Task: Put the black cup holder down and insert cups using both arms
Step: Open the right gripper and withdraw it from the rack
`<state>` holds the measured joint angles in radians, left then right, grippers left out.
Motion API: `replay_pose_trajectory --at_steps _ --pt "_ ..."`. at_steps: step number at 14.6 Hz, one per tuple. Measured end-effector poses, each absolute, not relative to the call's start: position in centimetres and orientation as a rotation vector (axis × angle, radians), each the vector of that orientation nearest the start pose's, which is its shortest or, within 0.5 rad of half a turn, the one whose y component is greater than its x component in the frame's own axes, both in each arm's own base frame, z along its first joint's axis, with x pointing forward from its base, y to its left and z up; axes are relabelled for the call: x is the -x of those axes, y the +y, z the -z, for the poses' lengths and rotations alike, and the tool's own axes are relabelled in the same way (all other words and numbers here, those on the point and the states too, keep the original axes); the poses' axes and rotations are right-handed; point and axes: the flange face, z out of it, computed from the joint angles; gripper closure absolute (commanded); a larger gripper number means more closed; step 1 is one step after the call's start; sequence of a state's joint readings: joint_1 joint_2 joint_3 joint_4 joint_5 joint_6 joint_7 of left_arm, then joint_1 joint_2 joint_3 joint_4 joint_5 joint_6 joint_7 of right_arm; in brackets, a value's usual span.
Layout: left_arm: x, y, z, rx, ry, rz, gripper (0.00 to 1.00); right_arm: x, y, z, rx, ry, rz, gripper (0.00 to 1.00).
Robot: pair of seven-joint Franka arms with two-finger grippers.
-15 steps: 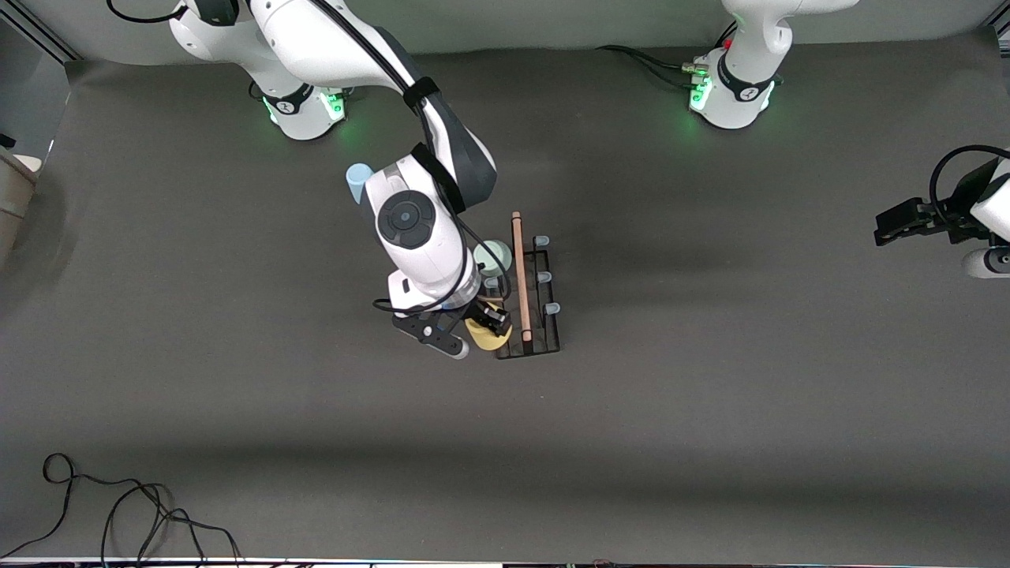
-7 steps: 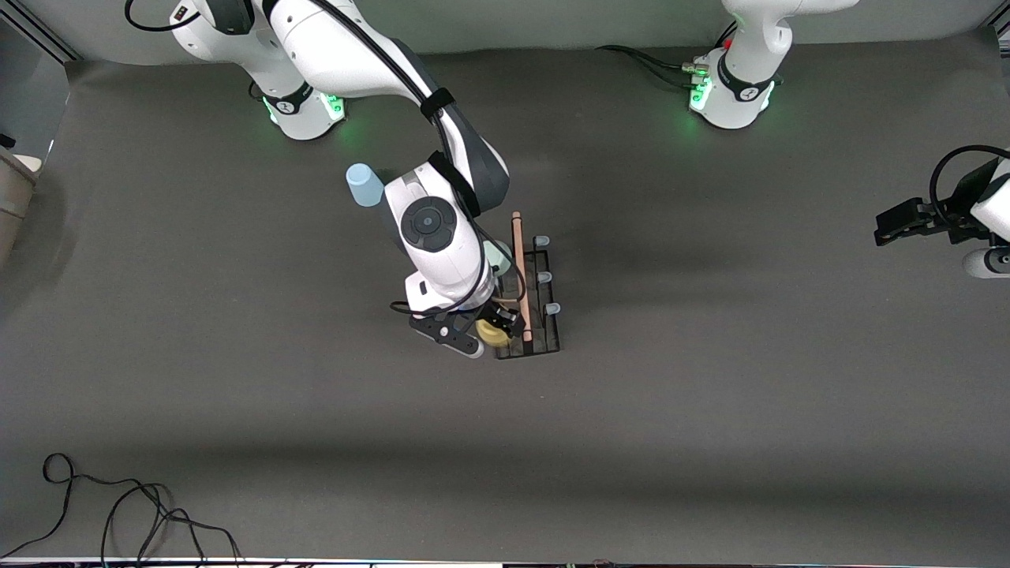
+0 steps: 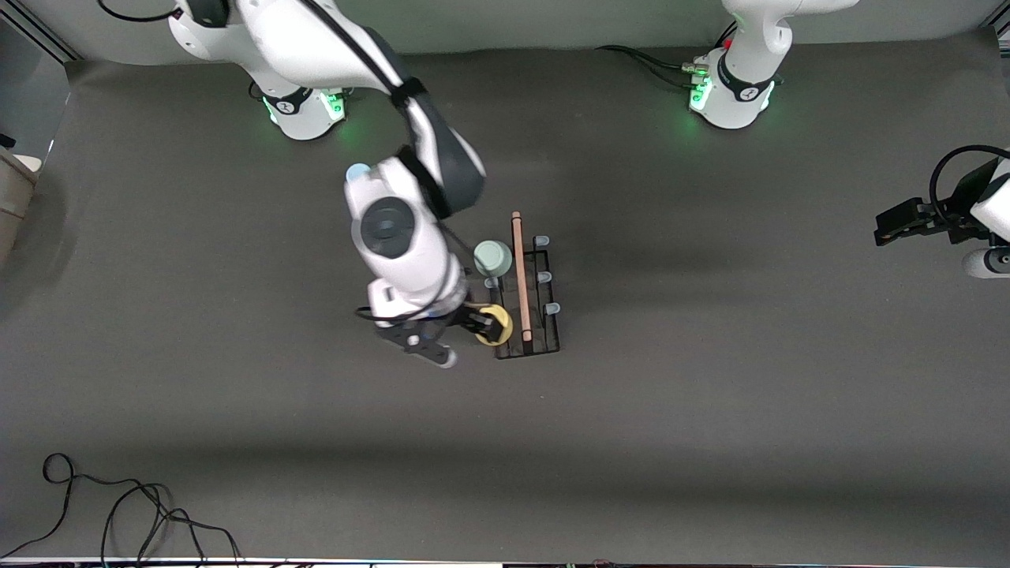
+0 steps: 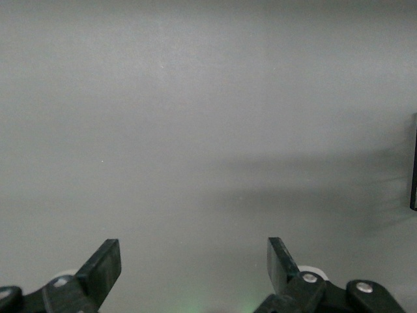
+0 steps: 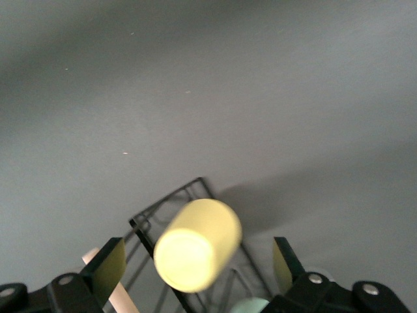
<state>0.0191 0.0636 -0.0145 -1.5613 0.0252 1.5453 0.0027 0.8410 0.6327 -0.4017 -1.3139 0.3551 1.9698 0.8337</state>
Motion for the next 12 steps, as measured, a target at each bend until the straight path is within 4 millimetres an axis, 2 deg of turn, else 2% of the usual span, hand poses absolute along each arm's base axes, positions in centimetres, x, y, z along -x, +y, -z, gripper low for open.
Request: replay_pose_trajectory --at_steps 2,4,8,10,12 --pt "-56.9 0.5 -59.1 3.115 -0.001 -0.123 0.0 -62.5 34.0 -44.3 2.954 0.61 -0.093 0.0" --pt "-56.9 0.5 -59.1 3.115 -0.001 -0.123 0.0 -62.4 28.9 -48.1 2.961 0.552 -0.191 0.0" --pt "-56.9 0.4 -59.2 3.115 0.001 -0.122 0.0 -61.7 17.9 -53.4 2.947 0.42 -0.367 0.0" --pt "-57.0 0.3 -59.2 3.115 0.005 -0.122 0.0 -61.0 11.8 -55.9 2.933 0.348 -0.42 0.0" --pt "-57.0 0.3 -59.2 3.114 0.006 -0.122 0.0 -59.9 6.6 -58.4 2.942 0.3 -0.44 0.0"
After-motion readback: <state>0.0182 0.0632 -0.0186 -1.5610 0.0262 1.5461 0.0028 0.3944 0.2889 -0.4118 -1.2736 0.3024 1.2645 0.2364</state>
